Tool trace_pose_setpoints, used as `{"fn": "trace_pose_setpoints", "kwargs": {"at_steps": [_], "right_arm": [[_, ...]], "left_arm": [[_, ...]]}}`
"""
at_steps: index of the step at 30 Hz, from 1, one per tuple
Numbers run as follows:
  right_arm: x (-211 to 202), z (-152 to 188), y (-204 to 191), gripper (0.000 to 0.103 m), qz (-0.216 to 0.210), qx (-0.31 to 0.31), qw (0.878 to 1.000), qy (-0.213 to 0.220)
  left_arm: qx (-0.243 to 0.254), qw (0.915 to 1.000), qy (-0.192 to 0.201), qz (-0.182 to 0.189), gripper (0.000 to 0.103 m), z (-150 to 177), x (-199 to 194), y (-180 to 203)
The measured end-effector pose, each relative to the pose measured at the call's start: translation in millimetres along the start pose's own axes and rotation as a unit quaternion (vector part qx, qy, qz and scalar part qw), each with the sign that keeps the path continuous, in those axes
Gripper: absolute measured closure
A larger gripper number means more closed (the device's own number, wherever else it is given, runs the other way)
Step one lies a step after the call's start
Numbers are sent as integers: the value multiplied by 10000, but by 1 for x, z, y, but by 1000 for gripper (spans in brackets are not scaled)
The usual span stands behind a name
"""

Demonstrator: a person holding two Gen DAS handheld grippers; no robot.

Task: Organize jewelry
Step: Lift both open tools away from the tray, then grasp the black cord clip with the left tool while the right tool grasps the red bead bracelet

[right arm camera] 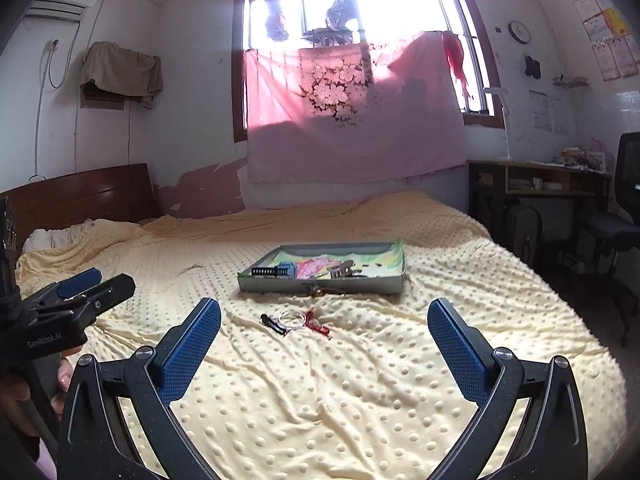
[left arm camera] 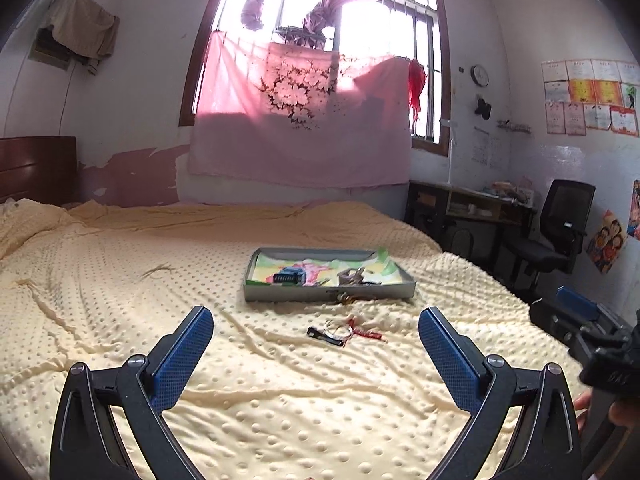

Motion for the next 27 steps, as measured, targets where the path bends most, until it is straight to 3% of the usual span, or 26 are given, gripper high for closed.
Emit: {"fn": "trace_pose_setpoints", "kwargs": {"at_steps": [8,19,27], "right_arm": [[47,17,-13,1,-128,-20,9995,-281],[132,-2,-17,1,-134,-76,9992,-380],[200,11,-26,1,-428,-158,9957,-804]], "left_arm": [[-74,9987,-423,-275,0,7,33,-27],[-225,9966,-602,-514,0,-9,96,-62],[-586,9936,-935,-232,0,5,148,-78]]}}
Point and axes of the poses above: each gripper's, at about its wrist camera, not at the fingertips, and x roughly the way its jaws point, y to its right, z to its underside, the point moved 4 cm from there along x, roughly the way its jaws point, and after that the axes turned 14 degrees about z, right-handed, at the moved point
